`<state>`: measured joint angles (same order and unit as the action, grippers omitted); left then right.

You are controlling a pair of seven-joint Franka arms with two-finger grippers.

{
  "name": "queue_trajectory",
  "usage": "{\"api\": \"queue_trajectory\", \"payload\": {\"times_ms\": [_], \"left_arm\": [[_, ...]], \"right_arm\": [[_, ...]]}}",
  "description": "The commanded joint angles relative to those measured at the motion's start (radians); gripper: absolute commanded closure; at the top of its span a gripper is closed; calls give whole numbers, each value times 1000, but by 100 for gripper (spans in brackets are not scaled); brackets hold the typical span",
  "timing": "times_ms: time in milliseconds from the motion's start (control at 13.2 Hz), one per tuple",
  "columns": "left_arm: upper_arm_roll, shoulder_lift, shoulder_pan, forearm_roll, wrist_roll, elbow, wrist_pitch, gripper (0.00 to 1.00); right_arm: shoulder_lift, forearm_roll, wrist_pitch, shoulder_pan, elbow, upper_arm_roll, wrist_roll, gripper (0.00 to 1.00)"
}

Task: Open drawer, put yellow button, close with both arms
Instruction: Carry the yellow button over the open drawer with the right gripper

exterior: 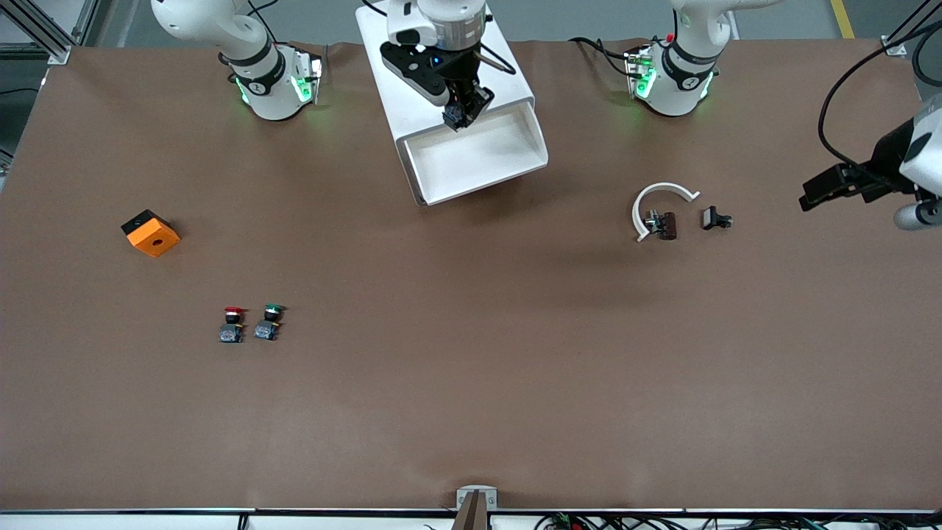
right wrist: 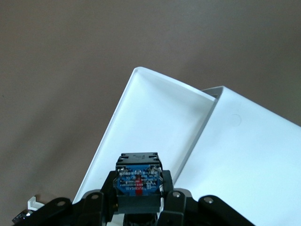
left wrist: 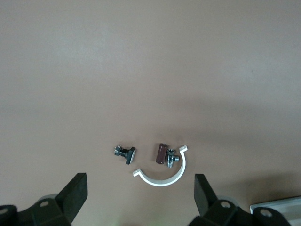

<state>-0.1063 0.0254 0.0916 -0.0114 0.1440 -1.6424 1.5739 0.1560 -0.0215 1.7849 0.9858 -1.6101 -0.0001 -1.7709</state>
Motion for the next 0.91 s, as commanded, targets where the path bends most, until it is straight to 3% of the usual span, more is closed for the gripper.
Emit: {"api": "queue_trajectory", "payload": {"times_ms": [0, 227, 833], "left_arm": [[-26, 79, 14, -13, -24, -83, 11, 0], [-72, 128, 48, -15, -23, -123, 17, 0], [-73, 53, 43, -13, -21, -106, 74, 0]], "right_arm": [[39, -23, 39, 20, 6, -14, -41, 100], [79, -23, 96, 22, 6, -14, -70, 100], [112, -17, 105, 36, 2, -12, -73, 100]]}}
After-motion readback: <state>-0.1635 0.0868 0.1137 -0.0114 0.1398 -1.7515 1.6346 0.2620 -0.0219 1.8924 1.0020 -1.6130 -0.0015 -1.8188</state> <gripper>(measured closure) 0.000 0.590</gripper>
